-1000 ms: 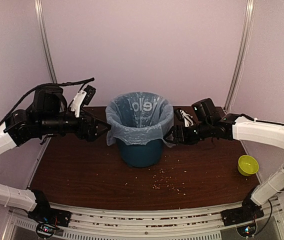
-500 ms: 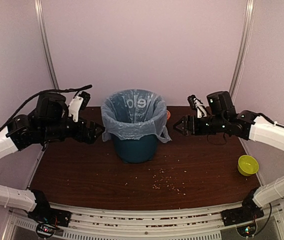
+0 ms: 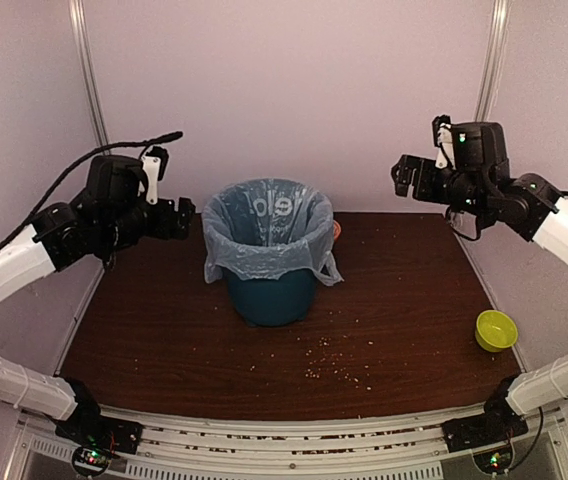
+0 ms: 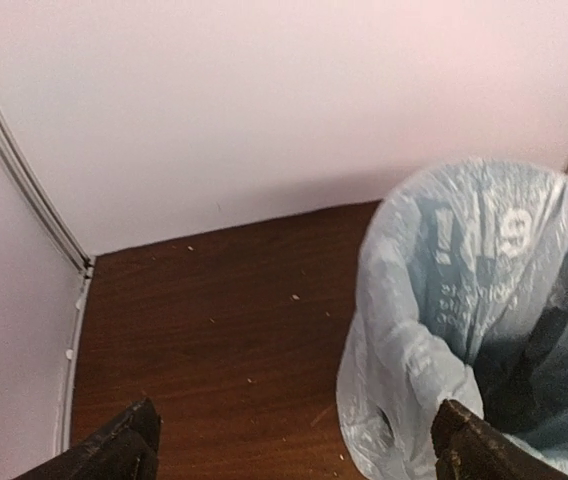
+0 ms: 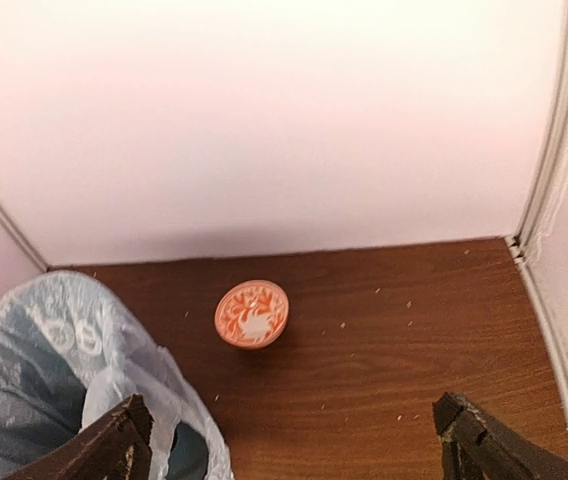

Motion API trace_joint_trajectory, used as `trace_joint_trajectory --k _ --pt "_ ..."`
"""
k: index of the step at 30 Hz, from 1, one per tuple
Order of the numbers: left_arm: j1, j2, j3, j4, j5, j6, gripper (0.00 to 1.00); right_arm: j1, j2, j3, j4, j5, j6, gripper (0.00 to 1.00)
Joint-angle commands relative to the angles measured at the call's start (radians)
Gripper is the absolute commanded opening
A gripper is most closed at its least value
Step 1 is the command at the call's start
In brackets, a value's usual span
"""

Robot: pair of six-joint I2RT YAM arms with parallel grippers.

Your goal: Put the trash bags into the trash bin

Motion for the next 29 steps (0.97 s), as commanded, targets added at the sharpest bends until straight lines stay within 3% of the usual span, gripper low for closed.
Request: trace_joint_trajectory --k 1,6,11,29 --pt "0.034 0.024 0.114 0.085 -0.085 0.107 0.98 -0.004 0.028 0.125 -0.057 0.238 -0.04 1.0" --pt "0.038 0.015 0.15 0.121 -0.112 0.164 0.98 -0.004 0.05 0.215 -0.078 0.248 -0.05 1.0" --pt "0.041 -0.035 0.094 0.193 -0.106 0.18 0.98 -0.004 0.021 0.184 -0.026 0.2 -0.029 1.0" --pt "0.043 -0.069 0.069 0.194 -0.104 0.157 0.98 -0.003 0.031 0.155 -0.008 0.138 -0.033 1.0"
